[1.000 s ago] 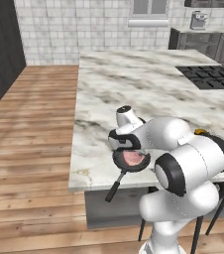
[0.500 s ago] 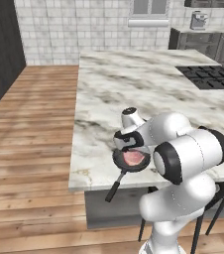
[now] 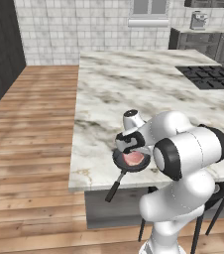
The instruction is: Pick up the pan with the steak in it and place it on the dining table. Then place the steak on the plate.
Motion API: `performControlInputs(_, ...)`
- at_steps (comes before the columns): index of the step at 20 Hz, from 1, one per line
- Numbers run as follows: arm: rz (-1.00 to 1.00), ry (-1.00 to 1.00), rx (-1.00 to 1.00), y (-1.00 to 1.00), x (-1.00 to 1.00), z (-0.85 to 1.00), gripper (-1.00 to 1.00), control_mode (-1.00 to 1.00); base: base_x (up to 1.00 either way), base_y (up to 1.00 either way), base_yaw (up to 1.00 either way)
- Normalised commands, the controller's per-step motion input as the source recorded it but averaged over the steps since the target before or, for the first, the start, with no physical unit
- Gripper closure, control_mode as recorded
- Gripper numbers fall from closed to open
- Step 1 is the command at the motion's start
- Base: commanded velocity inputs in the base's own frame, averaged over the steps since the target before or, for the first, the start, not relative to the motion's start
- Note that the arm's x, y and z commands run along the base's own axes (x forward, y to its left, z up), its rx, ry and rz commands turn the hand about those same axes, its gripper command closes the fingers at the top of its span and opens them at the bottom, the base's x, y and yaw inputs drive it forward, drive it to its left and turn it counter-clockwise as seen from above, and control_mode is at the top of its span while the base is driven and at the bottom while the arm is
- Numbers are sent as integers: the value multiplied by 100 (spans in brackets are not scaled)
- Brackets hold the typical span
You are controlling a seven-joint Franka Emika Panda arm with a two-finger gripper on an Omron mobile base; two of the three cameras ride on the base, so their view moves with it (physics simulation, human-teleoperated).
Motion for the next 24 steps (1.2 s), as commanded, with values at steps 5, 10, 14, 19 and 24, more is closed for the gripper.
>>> performControlInputs(5,2,0,1,-8,0,-26,-100,-100,0,0,0)
performControlInputs(10,0,0,2,-2,0,-4,-100,-100,0,0,0)
performControlInputs(14,0,0,6,-10,0,-24,-100,-100,0,0,0)
performControlInputs(19,0,0,7,-18,-8,-29,-100,-100,0,0,0)
performControlInputs(24,0,-2,2,-5,-2,2,-100,-100,0,0,0)
